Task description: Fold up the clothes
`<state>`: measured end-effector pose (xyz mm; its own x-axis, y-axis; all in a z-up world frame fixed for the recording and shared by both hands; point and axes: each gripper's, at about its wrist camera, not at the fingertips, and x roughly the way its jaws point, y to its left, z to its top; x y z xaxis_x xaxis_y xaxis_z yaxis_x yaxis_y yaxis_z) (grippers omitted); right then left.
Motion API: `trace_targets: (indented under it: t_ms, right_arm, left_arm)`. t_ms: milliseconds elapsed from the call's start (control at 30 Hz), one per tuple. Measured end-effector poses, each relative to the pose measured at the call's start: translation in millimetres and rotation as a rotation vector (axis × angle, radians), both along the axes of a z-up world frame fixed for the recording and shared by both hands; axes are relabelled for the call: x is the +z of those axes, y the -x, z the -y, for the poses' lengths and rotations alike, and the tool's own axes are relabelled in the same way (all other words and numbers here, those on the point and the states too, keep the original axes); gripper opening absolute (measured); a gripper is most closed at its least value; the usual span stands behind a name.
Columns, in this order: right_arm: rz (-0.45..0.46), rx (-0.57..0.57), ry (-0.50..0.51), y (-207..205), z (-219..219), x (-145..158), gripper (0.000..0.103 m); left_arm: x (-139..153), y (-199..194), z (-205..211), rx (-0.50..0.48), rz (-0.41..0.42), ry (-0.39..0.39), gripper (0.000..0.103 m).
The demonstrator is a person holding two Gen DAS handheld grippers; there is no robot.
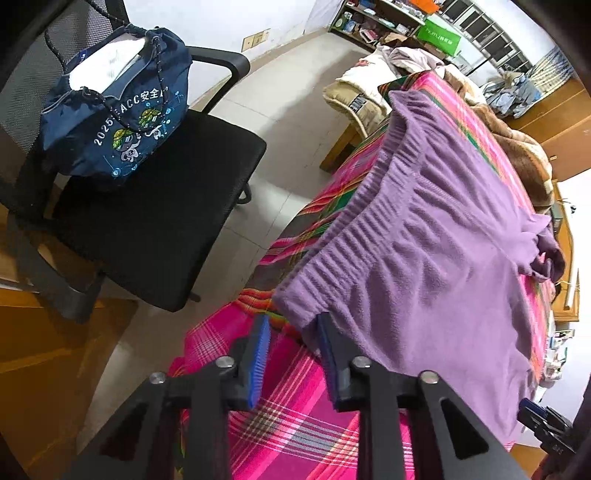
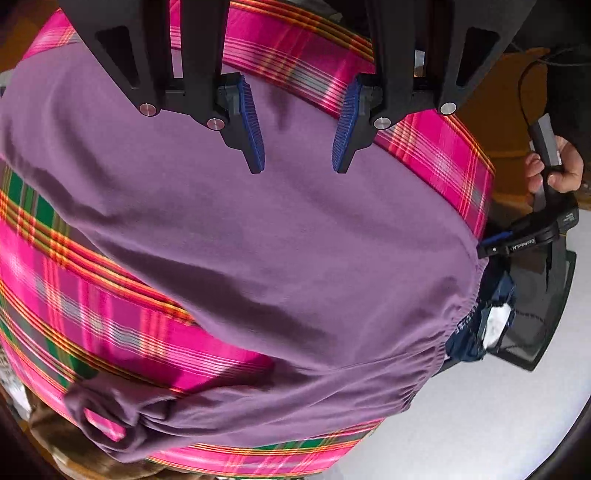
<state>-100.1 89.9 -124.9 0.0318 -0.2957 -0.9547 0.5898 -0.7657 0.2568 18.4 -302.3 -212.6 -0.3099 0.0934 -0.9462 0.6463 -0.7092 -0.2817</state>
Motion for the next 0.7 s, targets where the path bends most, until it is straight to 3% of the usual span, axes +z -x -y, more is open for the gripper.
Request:
trace_targets:
  t_ms: [300,700]
  right_arm:
    - [-0.006,0.056,-0.021,-5.4,36.1,1.6,0.040]
    - [-0.006,0.070,-0.052,-9.4,55.1,-0.4,0.040]
  left_arm:
    - [7.7,-7.9,15.6,0.010,0.000,0.014,0.022]
    - [9.4,-1.8,26.5,0.029,-0.035,-0.043,0.026]
